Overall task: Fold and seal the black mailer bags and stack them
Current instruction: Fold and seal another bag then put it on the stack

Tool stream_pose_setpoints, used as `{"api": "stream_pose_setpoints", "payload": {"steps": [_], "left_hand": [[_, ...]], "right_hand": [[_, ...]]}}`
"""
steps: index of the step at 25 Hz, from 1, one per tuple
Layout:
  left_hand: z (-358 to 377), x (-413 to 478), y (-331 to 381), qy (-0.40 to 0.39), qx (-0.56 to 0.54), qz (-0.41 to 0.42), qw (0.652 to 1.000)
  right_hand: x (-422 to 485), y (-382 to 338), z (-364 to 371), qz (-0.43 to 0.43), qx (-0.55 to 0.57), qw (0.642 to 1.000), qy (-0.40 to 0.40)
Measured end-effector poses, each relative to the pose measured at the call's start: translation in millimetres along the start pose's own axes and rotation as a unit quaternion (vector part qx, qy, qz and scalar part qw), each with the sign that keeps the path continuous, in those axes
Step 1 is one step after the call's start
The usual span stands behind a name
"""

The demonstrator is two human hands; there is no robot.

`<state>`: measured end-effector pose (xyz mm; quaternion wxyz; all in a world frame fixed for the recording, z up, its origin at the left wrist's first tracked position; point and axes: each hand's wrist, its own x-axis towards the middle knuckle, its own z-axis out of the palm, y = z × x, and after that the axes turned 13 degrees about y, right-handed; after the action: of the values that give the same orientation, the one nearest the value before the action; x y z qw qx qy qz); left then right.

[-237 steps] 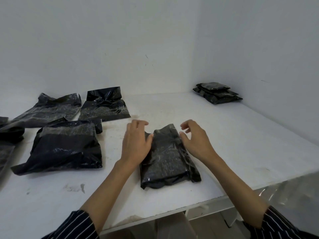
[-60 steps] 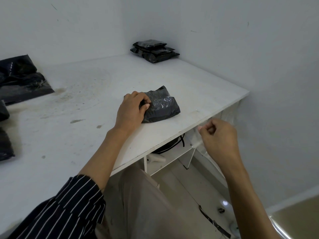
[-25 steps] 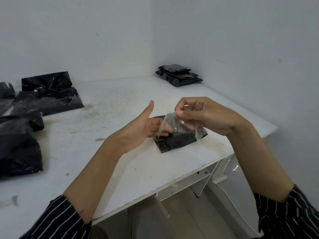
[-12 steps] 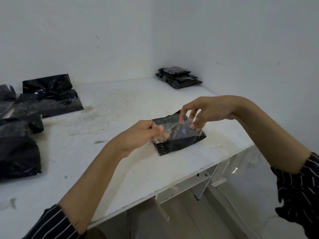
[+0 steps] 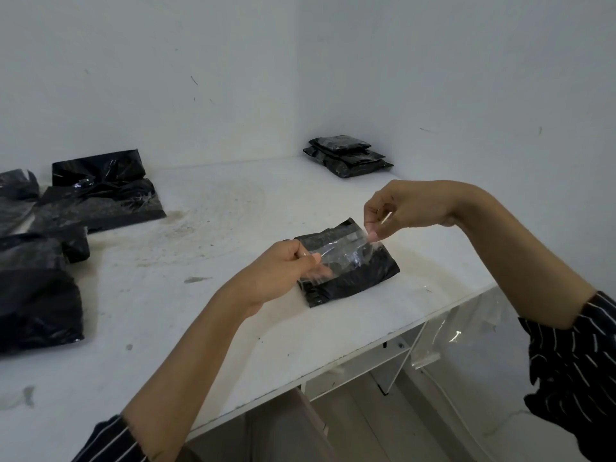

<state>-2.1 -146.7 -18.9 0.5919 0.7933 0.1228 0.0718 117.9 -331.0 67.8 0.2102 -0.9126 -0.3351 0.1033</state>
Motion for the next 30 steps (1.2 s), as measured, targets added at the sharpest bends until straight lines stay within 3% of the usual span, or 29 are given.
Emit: {"api": "stream_pose_setpoints", "payload": {"steps": [6,15,19,26,30], "left_hand": [[0,-7,-1,0.014,-0.014,-0.006,1.0],[8,-4,-2,0.096,0.001,-0.008,0.995],[14,5,-1,0.134,0.021,0.015,0.991],[23,14,-8,0.212,0.168,0.04,0.962],[25,16,-5,0.213,0.172,0.031,0.961]], "right_hand": [[-4,-1,-7,-0.079,-0.013,0.996,0.033],[15,32,17,0.003,0.11,0.991,-0.072],[20,38,25,0.017,0.118,0.991,-0.069],[24,32,28,0.028,0.074,0.995,-0.053],[26,31,33,0.024,0.046,0.998,-0.043]]}}
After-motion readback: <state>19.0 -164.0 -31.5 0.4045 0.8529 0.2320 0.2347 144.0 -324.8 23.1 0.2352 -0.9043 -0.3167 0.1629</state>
